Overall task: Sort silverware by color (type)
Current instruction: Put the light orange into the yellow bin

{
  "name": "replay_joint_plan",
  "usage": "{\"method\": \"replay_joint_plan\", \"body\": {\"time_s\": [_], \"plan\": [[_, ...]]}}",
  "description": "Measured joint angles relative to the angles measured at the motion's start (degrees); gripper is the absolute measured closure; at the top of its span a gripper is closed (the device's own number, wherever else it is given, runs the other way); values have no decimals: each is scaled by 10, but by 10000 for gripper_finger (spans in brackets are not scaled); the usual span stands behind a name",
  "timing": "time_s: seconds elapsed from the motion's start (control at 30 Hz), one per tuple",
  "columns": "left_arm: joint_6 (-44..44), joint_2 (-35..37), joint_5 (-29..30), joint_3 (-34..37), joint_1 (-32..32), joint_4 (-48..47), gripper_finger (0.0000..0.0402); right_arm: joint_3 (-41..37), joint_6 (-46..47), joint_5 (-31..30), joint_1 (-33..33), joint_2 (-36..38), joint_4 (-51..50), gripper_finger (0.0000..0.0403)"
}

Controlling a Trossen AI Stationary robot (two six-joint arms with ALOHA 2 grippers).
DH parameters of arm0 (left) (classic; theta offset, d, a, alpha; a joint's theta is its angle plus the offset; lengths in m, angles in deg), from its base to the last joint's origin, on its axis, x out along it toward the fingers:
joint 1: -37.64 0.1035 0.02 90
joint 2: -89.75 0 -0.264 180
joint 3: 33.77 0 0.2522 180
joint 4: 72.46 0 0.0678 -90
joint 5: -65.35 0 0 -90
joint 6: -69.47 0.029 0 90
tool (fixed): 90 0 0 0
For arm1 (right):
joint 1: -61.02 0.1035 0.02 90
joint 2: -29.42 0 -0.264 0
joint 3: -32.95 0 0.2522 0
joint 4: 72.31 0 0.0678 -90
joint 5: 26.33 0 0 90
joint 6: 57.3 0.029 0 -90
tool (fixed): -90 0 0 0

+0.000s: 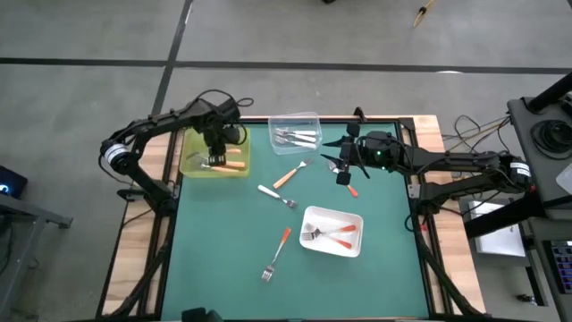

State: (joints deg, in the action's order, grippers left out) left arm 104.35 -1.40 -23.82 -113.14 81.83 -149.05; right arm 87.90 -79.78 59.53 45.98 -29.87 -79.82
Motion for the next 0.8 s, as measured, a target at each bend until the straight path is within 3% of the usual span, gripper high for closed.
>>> {"method": "replay_joint_plan", "body": {"time_s": [0.37, 0.8], "plan": [[5, -3, -24, 2, 33, 2, 366, 0, 0, 0, 0, 0, 0, 266], [9, -55, -34, -3, 47, 2, 366, 0, 0, 0, 0, 0, 0, 266]]}}
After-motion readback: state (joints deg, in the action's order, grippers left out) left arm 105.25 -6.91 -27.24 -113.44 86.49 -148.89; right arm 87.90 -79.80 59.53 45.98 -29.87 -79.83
